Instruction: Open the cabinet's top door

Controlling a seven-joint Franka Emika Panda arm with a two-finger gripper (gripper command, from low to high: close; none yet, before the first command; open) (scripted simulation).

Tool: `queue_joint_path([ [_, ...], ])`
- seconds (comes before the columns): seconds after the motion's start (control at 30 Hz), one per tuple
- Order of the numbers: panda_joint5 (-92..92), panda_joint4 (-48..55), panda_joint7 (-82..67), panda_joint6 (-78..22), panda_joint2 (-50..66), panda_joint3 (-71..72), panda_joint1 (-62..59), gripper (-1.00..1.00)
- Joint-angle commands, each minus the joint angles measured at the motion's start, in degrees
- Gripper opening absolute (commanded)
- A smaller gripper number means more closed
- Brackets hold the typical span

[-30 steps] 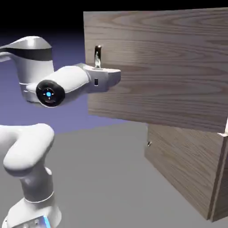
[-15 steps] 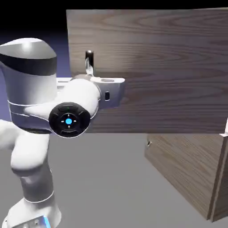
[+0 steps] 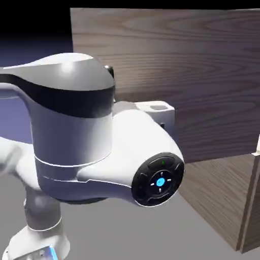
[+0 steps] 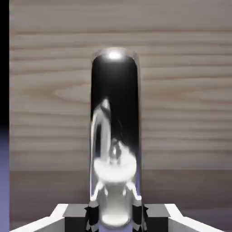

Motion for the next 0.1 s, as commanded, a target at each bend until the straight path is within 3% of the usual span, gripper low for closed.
queue_joint_path([
  [0.0,-0.34,1.88,0.5,-0.98,-0.31,-1.2,2.07,-1.0],
  [0.07,-0.82,4.79,1.32,-2.55,-0.85,-2.97,5.22,-1.0],
])
